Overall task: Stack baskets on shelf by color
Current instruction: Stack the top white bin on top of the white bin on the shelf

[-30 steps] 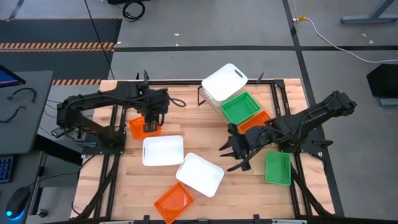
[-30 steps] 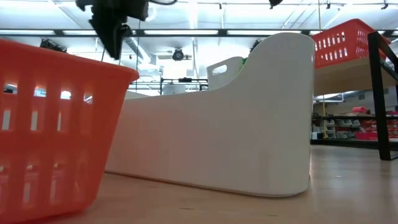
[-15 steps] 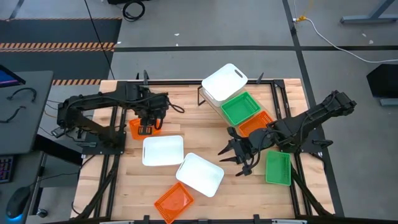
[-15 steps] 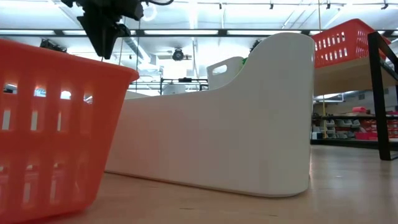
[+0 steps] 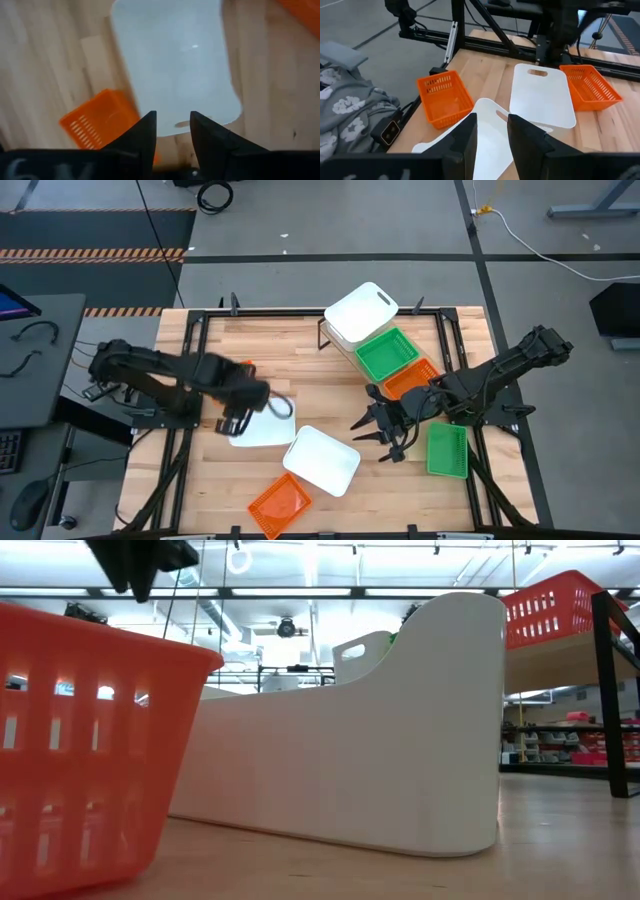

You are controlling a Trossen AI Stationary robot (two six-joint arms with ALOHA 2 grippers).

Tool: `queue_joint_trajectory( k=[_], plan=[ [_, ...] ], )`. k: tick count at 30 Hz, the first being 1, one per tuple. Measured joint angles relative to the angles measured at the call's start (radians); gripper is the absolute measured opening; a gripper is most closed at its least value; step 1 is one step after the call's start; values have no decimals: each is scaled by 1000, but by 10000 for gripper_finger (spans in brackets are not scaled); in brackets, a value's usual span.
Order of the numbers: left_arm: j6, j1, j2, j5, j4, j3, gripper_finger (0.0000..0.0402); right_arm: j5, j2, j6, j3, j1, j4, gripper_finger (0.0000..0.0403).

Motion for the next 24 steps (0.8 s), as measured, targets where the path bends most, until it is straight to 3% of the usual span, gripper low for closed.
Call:
queue_joint_trajectory(
  k=[7, 13, 17, 24],
  plan=[
    [-39, -165, 2, -25, 41, -156, 125, -1, 0, 8, 0, 6, 1, 113],
    [261, -292, 2, -182, 49, -255, 138, -2, 0, 8, 0, 22, 0, 113],
    [429, -326, 2, -190, 44, -327, 159, -2, 0, 4, 0, 26, -6, 113],
    [532, -333, 2, -190, 48, -440, 203, -1, 0, 2, 0, 26, -14, 113]
  ],
)
